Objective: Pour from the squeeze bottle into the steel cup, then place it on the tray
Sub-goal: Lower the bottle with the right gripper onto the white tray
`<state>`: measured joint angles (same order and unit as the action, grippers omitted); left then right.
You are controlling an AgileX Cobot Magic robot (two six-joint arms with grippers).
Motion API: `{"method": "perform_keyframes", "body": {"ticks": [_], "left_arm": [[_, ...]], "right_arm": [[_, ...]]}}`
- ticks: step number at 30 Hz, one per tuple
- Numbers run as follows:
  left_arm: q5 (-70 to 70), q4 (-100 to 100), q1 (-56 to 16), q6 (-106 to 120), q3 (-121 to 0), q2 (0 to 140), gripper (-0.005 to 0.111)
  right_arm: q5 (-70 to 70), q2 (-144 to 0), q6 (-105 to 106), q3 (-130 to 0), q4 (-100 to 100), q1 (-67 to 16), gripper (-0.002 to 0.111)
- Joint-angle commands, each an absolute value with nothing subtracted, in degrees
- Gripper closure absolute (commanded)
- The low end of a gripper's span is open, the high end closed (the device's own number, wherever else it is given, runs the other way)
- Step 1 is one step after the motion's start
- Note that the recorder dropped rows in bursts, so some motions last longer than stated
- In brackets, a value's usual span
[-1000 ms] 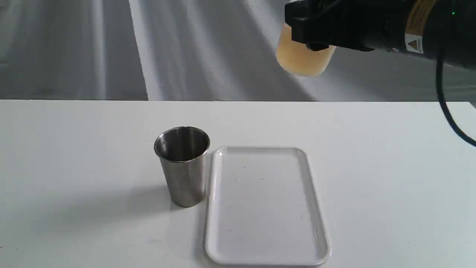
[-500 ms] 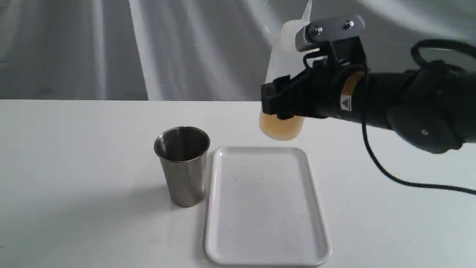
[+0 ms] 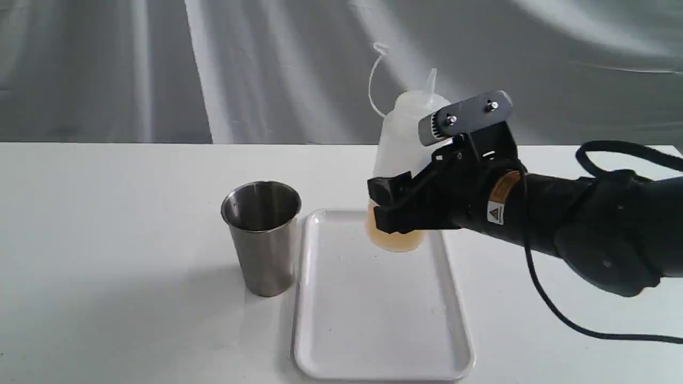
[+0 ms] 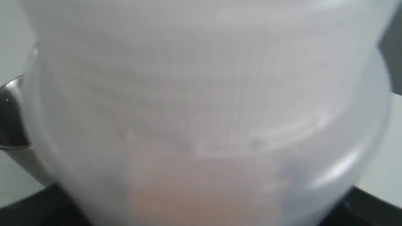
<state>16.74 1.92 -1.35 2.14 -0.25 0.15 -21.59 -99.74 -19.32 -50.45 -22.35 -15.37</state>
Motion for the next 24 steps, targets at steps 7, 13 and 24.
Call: {"method": "perform_keyframes", "body": {"ticks": [7,13,24], "left_arm": [[16.3,1.9,-1.3,2.0,0.0,0.0,0.107],[16.3,1.9,-1.3,2.0,0.0,0.0,0.107],[16.3,1.9,-1.3,2.1,0.0,0.0,0.107]], "right_arm": [[-25.9,-105.0,-16.0,-50.5,-21.4,-15.4,0.081],[-26.6,-107.3,-15.4,-50.5,-21.4,-15.4,0.081],[-29.1,-109.9,-14.0,-50.5,-21.4,-16.7,0.081]]}}
